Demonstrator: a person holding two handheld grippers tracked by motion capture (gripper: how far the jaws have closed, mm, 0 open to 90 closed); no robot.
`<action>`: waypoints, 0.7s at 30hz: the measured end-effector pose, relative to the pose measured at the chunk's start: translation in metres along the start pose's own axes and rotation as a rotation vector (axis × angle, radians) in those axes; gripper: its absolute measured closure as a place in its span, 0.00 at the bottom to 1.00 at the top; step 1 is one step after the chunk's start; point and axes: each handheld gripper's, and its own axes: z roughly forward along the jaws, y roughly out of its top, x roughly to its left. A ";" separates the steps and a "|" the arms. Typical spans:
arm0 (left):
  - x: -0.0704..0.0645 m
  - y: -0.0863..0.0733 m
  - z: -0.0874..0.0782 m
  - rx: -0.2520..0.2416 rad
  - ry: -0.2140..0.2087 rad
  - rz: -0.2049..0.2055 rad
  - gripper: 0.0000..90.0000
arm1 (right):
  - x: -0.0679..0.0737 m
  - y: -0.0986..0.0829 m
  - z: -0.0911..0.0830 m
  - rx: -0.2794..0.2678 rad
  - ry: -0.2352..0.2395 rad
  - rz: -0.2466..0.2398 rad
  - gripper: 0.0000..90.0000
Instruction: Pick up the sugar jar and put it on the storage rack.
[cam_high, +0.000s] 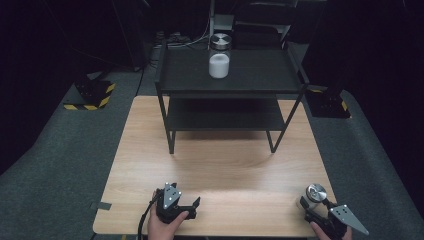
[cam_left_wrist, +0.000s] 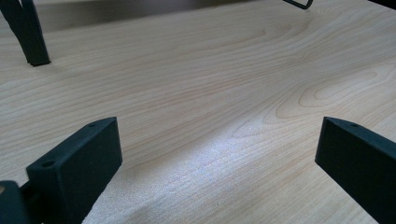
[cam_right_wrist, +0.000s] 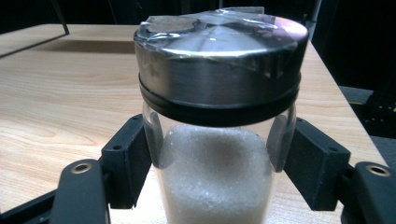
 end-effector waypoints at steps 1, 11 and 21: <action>0.000 0.000 0.000 0.000 0.000 0.000 0.01 | 0.001 0.001 0.000 0.003 -0.005 -0.008 0.34; -0.001 0.000 0.000 -0.001 0.001 0.004 0.01 | 0.004 0.007 0.000 0.015 -0.013 0.001 0.34; -0.001 0.000 0.000 0.000 0.001 0.001 0.01 | 0.018 0.035 -0.004 -0.010 0.029 -0.014 0.34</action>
